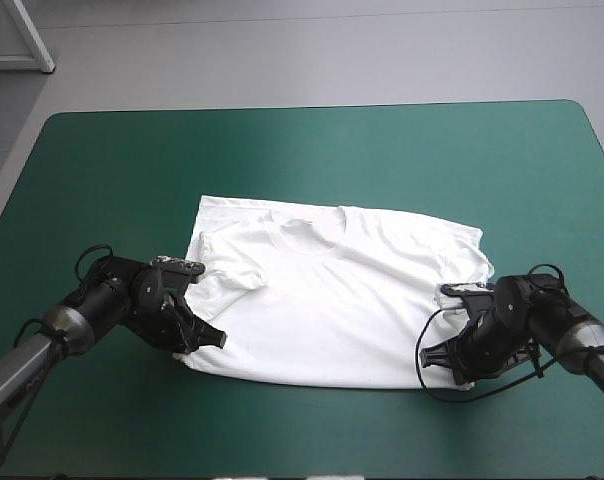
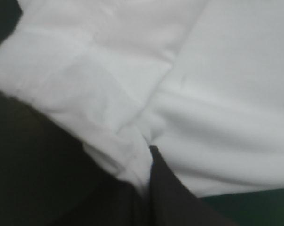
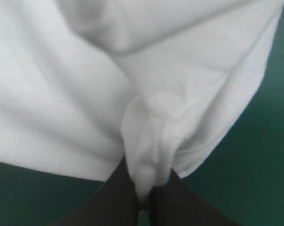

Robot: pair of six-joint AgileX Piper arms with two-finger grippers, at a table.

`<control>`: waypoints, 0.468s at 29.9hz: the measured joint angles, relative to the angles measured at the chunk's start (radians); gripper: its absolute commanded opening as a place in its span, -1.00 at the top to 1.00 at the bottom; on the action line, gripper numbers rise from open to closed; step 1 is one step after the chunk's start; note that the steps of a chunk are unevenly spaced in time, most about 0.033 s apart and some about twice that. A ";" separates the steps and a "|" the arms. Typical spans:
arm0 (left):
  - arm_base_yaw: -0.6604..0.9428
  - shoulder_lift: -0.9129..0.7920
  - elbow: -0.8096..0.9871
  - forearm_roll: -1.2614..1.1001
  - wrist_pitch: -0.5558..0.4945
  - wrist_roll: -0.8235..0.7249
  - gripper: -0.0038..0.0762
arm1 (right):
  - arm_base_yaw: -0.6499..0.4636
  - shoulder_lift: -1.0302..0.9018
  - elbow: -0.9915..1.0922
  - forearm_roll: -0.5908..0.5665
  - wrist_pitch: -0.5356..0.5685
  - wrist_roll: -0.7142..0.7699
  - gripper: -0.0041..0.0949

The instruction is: Fold the cloth

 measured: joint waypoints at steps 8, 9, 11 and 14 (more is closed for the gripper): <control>0.000 0.000 -0.100 0.064 0.059 -0.001 0.93 | 0.000 -0.150 -0.059 -0.065 -0.007 0.064 0.96; 0.000 0.000 -0.120 0.069 0.059 -0.001 0.93 | 0.000 -0.156 -0.081 -0.071 -0.022 0.064 0.96; 0.006 0.007 -0.175 0.075 0.055 -0.001 0.93 | 0.000 -0.153 -0.132 -0.086 -0.065 0.064 0.96; 0.047 0.042 -0.291 0.080 0.054 0.005 0.93 | 0.000 -0.120 -0.215 -0.125 -0.123 0.064 0.96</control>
